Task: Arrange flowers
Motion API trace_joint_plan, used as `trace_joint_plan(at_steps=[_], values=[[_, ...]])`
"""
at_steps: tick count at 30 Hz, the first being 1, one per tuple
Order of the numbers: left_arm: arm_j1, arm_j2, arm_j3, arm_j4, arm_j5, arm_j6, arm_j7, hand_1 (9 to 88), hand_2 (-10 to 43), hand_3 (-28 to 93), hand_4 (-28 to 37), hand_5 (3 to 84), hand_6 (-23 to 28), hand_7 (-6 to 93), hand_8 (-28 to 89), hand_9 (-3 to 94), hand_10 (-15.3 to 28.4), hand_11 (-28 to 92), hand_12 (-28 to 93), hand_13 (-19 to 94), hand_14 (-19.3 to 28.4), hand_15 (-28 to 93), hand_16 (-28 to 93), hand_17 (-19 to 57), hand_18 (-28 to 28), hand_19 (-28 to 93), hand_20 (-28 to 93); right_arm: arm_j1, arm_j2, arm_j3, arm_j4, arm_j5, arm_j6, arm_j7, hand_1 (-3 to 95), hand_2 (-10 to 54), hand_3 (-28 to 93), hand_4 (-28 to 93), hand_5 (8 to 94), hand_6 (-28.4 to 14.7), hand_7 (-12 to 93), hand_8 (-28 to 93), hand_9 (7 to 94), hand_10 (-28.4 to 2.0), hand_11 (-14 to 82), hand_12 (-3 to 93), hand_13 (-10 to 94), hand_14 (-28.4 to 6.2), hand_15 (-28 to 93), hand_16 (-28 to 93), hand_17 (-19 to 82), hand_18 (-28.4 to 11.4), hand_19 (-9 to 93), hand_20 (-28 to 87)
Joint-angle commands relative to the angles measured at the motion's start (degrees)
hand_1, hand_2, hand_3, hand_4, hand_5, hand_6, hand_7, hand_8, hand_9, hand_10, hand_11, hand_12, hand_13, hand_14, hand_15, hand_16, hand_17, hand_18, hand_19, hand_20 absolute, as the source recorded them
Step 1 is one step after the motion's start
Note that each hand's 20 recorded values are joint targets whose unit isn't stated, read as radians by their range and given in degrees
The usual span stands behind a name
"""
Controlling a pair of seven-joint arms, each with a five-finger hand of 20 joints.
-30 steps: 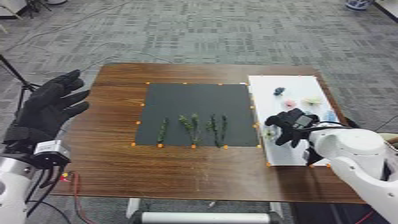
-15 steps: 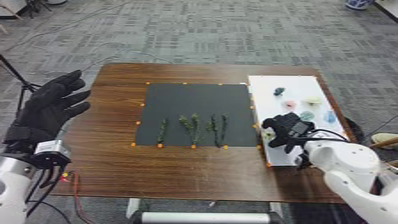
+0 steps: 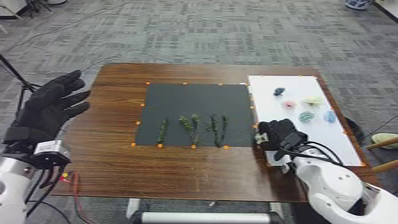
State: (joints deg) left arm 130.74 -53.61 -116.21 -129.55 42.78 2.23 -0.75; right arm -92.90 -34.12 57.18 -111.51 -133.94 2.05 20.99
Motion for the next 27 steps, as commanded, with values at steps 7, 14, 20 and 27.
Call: trace_joint_plan(at_steps=[7, 14, 20, 27], values=[[0.62, -0.86, -0.43, -0.35, -0.18, -0.22, -0.15, 25.8, -2.7, 68, -26.7, 22.1, 1.4, 23.5, -11, 17.4, 9.5, 23, 19, 10, 13.4, 45, -6, -10.4, 19.5, 39, 10, -4.16, -0.77, -4.36, 3.99, 0.94, 1.74, -0.86, 49.2, -9.5, 75, -28, 70.0, 5.0, 52, 4, 84.5, -2.5, 23.5, 53.4, 72, -3.9, 79, 37, 33, -19.4, 82, 54], [0.27, -0.47, -0.65, -0.26, -0.24, 0.09, -0.30, 25.8, -2.8, 68, -26.8, 22.1, 1.4, 23.5, -11, 17.4, 9.5, 23, 19, 10, 13.4, 45, -6, -10.4, 19.5, 39, 10, -0.66, 0.36, -1.57, 1.74, 4.79, 9.36, 0.89, 48.8, -9.5, 79, -28, 70.9, 4.2, 52, 5, 85.2, -3.0, 23.3, 54.5, 72, -4.1, 79, 37, 33, -19.5, 82, 55], [-0.92, 0.47, -0.16, 0.13, -0.39, 0.29, -0.30, 25.8, -2.8, 68, -26.9, 22.1, 1.4, 23.4, -11, 17.4, 9.5, 23, 19, 10, 13.3, 45, -6, -10.4, 19.5, 39, 10, 11.95, 0.84, -8.04, 1.88, 6.22, 17.04, 0.79, 48.6, -9.5, 80, -28, 71.6, 3.8, 51, 5, 85.5, -3.0, 23.8, 54.6, 73, -4.0, 80, 37, 34, -19.6, 83, 55], [-3.20, 2.21, 0.78, 0.75, -0.52, -0.01, -0.82, 25.8, -2.6, 68, -26.9, 22.2, 1.4, 23.4, -11, 17.4, 9.6, 23, 19, 10, 13.4, 45, -6, -10.4, 19.5, 39, 10, 29.22, -3.55, -19.71, 4.98, 7.51, 19.26, -1.33, 48.8, -9.5, 81, -28, 72.3, 3.2, 51, 5, 85.8, -2.8, 24.0, 54.9, 73, -3.9, 80, 37, 34, -19.6, 83, 55]])
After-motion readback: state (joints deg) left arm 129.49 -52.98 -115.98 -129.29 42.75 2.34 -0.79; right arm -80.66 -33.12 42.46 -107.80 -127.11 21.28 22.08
